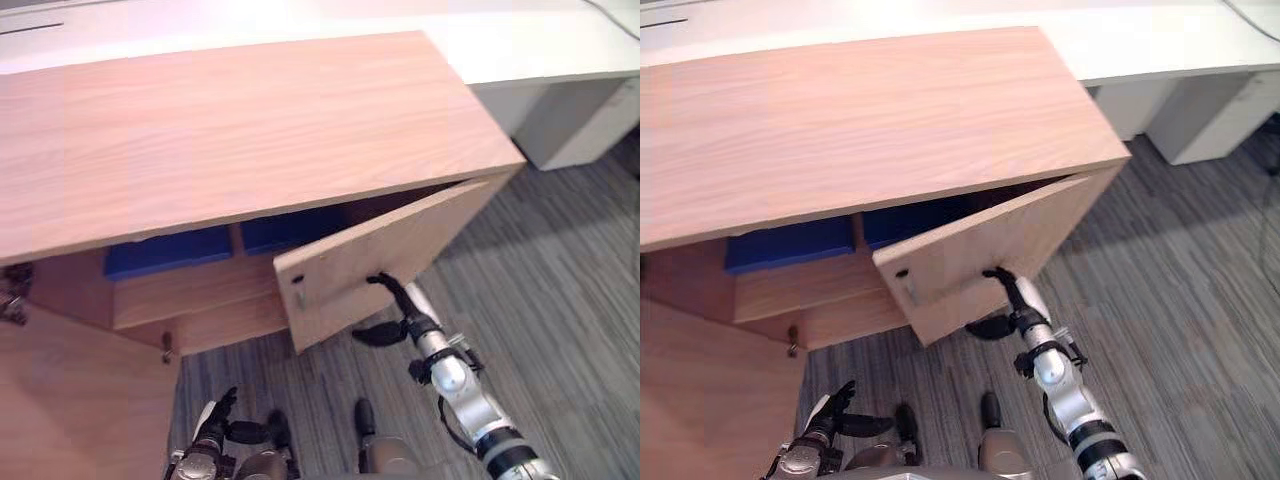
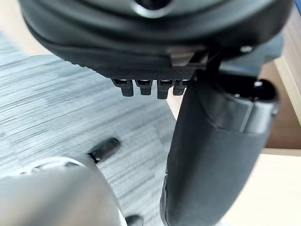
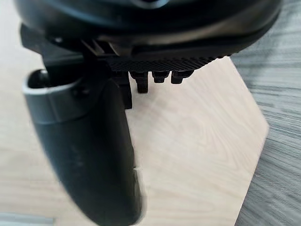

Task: Walk over to the cabinet, pick up the folder, carry it to the office cabinet, place the folder inside the office cabinet, then close the office cabinet door

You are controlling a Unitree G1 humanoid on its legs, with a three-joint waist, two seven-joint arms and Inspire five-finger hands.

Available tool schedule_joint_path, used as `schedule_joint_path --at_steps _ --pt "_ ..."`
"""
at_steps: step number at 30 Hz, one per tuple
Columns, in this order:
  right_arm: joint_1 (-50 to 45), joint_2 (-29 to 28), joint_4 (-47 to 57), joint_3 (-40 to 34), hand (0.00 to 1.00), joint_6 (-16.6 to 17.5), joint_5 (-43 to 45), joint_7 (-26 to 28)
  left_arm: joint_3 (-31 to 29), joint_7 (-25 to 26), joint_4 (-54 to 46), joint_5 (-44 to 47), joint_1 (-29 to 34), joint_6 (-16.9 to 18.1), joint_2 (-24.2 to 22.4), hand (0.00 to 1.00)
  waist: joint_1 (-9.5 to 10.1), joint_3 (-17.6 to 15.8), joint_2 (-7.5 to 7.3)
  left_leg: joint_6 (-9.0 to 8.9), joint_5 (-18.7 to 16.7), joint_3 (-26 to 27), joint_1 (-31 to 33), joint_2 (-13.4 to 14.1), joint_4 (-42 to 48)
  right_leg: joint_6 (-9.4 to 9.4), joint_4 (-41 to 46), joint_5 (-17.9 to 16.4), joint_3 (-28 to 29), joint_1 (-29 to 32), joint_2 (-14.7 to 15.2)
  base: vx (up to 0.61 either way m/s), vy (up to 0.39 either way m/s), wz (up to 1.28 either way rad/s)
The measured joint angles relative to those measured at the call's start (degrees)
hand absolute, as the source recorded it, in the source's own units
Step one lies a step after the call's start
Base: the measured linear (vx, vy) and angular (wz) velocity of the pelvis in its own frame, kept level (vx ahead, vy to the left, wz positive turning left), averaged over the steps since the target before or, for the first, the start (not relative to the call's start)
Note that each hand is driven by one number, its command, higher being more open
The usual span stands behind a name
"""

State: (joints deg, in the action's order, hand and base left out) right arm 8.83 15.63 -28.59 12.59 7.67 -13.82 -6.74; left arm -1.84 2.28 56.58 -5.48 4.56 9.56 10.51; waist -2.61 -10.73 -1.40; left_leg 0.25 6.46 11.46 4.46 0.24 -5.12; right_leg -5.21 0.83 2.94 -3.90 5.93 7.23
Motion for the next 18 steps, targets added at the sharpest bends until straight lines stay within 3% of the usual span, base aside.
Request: schedule_joint_path --at_steps 2,5,8,11,18 --pt "1.52 -0.93 -2.30 -0.98 1.00 -0.79 2.20 -1.31 -0.68 0.32 -0.04 0.79 0.07 -0.13 -0.77 1.00 1.24 -0.67 1.51 -0.65 0.89 -3.64 0.96 -0.02 -0.28 0.36 0.44 -1.36 -3.68 -0.82 0.15 -0.10 0.013 0.85" --pt "1.46 -2.19 -4.28 -1.40 1.00 -0.99 4.40 -2.87 -3.16 0.47 -0.11 2.03 1.01 -0.83 -1.50 1.00 1.86 -1.20 2.44 -0.91 1.69 -6.42 2.48 0.27 -0.29 0.11 0.23 -1.60 -6.26 -0.81 -0.21 -0.11 -0.008 0.51" --pt "1.68 -4.03 -5.41 -2.68 1.00 -1.42 7.57 -3.84 -5.83 1.30 -2.06 4.33 2.21 -0.99 -3.91 1.00 4.22 -1.88 3.68 -1.44 2.12 -10.06 4.26 0.45 -0.29 0.08 -0.21 -1.62 -9.11 -0.90 -0.50 -0.09 -0.019 0.54" --pt "1.44 -5.77 -6.28 -2.61 1.00 -1.39 8.20 -4.25 -8.28 1.75 -2.80 6.74 2.82 -1.00 -5.15 1.00 6.23 -2.07 4.03 -1.87 2.42 -12.73 5.30 0.22 -0.29 0.17 -0.47 -1.70 -11.66 -1.28 -0.69 -0.01 -0.028 0.53" --pt "1.17 -9.85 -12.61 2.54 1.00 -0.96 8.26 -0.38 -20.96 3.58 -11.22 18.13 6.13 -1.09 -5.59 1.00 10.58 -2.09 4.07 -2.34 3.89 -20.02 4.97 -0.57 -0.27 0.82 -0.47 -4.41 -20.11 -6.07 -0.48 0.08 -0.053 0.62"
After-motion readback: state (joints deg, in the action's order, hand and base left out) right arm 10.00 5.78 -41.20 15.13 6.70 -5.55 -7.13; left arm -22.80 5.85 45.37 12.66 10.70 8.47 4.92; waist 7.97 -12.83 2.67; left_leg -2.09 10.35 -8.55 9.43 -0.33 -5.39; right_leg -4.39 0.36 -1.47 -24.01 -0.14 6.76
